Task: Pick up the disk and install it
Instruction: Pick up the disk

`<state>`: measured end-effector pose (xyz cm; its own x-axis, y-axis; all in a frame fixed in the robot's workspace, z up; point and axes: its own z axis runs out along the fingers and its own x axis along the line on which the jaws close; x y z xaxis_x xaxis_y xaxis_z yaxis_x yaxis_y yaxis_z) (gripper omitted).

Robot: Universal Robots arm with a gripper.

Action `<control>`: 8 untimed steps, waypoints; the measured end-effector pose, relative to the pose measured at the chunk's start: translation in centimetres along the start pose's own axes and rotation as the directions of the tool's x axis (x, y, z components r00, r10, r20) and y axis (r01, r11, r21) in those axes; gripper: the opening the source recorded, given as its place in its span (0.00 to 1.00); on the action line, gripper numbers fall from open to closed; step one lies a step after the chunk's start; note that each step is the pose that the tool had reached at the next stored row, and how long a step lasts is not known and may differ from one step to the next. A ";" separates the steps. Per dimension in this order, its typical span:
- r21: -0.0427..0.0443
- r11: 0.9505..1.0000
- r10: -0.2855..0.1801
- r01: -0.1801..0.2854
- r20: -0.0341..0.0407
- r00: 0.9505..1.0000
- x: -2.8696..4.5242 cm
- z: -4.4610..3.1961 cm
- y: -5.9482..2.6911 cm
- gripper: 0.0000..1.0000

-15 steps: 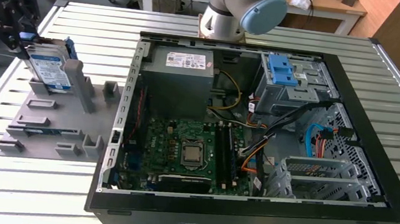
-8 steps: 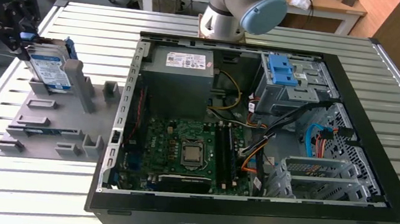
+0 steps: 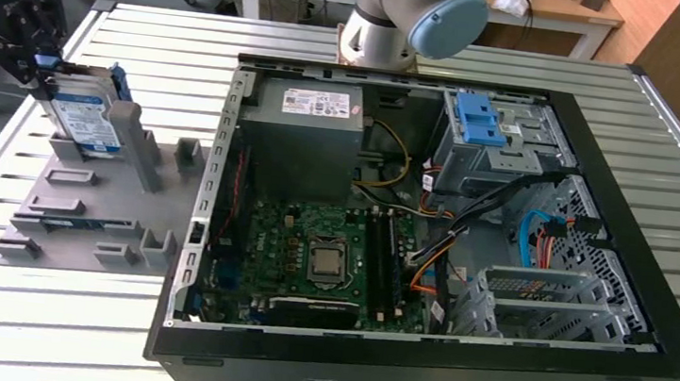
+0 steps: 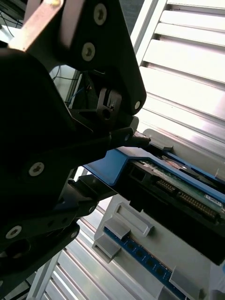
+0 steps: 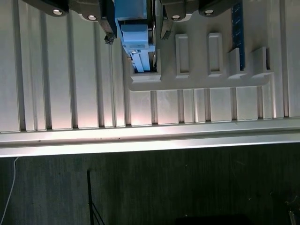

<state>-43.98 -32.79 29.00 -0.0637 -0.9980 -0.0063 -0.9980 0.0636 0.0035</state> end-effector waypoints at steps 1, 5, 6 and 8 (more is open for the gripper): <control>0.000 1.000 0.000 0.000 0.000 1.000 0.00 -0.06 0.00 0.49; 0.000 1.000 0.000 0.000 0.000 1.000 0.00 -0.07 0.00 0.49; 0.000 1.000 0.000 0.000 0.000 1.000 0.00 -0.06 0.00 0.49; 0.000 1.000 0.000 0.000 0.000 1.000 0.00 -0.01 0.00 0.49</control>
<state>-43.98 -32.79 29.01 -0.0637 -0.9980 -0.0061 -0.9980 0.0637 0.0037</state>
